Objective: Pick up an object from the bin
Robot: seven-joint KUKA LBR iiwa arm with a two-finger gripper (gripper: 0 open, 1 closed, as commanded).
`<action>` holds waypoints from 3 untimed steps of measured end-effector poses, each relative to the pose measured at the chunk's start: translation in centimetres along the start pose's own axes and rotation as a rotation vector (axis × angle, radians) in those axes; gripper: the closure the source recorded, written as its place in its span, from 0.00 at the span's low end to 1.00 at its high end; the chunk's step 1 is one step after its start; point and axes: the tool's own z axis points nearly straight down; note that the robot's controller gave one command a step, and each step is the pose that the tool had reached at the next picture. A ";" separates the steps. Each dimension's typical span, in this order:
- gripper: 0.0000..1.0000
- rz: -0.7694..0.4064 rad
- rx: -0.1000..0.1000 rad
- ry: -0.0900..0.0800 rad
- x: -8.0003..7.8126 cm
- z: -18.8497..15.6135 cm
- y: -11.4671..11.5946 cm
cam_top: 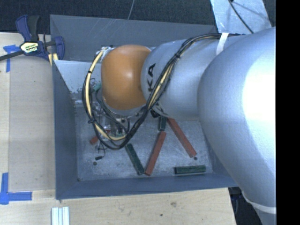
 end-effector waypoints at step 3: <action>1.00 0.192 0.000 -0.003 2.0 5.9 -5.3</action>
Offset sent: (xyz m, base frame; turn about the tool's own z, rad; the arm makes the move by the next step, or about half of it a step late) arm 0.0023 -0.0241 -0.0629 0.1969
